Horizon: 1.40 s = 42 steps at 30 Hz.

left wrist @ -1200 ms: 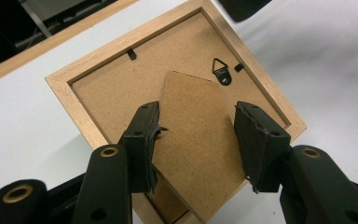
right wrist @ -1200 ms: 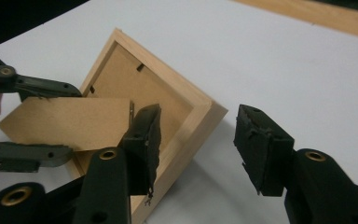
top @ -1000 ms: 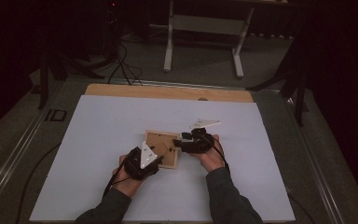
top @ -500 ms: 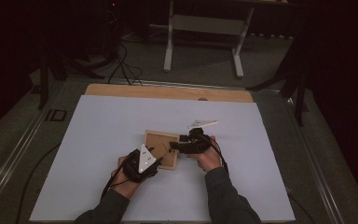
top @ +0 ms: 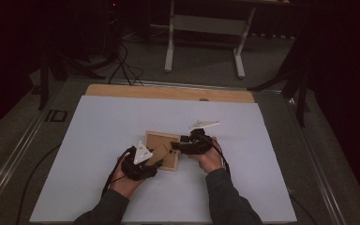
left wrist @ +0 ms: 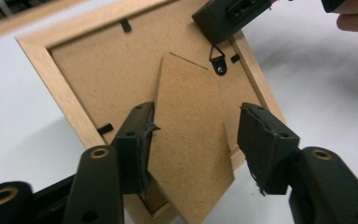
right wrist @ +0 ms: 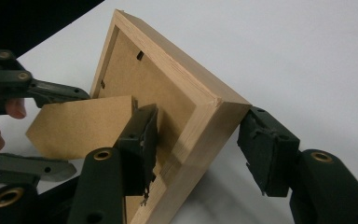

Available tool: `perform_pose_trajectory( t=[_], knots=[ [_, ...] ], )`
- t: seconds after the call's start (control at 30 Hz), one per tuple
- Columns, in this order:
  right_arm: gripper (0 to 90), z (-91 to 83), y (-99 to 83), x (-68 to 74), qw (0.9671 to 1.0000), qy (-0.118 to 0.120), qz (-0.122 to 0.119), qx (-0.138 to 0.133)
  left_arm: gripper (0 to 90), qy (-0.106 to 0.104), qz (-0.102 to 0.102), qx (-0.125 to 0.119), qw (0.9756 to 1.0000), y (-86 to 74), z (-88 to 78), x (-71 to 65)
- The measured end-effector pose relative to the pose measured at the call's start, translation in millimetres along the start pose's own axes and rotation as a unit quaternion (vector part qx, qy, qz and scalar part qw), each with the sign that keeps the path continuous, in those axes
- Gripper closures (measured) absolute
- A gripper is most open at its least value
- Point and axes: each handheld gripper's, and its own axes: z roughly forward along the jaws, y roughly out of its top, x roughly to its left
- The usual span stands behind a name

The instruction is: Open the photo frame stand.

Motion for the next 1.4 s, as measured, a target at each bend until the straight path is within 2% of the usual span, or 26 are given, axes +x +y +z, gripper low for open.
perform_pose_trajectory(
  t=[0.2, 0.47, 0.6, 0.7, 1.07, 1.4],
  knots=[
    [47.9, -1.4, 0.7, 2.3, 1.0, 0.0, -0.008, -0.001, 46.5, -0.03, -0.045, 0.01, 0.9985, 0.0, 0.6, 8.5],
    [48.8, -3.1, 1.3, 5.0, 0.9998, -0.001, -0.018, -0.004, 51.2, -0.049, -0.071, 0.023, 0.996, -0.3, 0.1, 15.1],
    [49.9, -4.1, 1.7, 6.1, 0.9998, 0.001, -0.02, -0.007, 58.0, -0.051, -0.064, 0.033, 0.9961, -0.2, 0.5, 14.6],
    [50.5, -5.3, 2.1, 7.2, 0.9997, 0.002, -0.024, -0.008, 58.9, -0.053, -0.052, 0.04, 0.9964, 1.2, 0.4, 14.1],
    [53.5, -9.7, 2.9, 8.2, 0.9994, 0.002, -0.033, -0.015, 61.0, -0.059, -0.04, 0.046, 0.9964, 3.7, 1.1, 14.7],
    [57.4, -18.4, 5.2, 11.9, 0.9978, -0.016, -0.058, -0.028, 62.7, -0.051, -0.02, 0.046, 0.9974, 7.5, 4.7, 15.4]
  ],
)
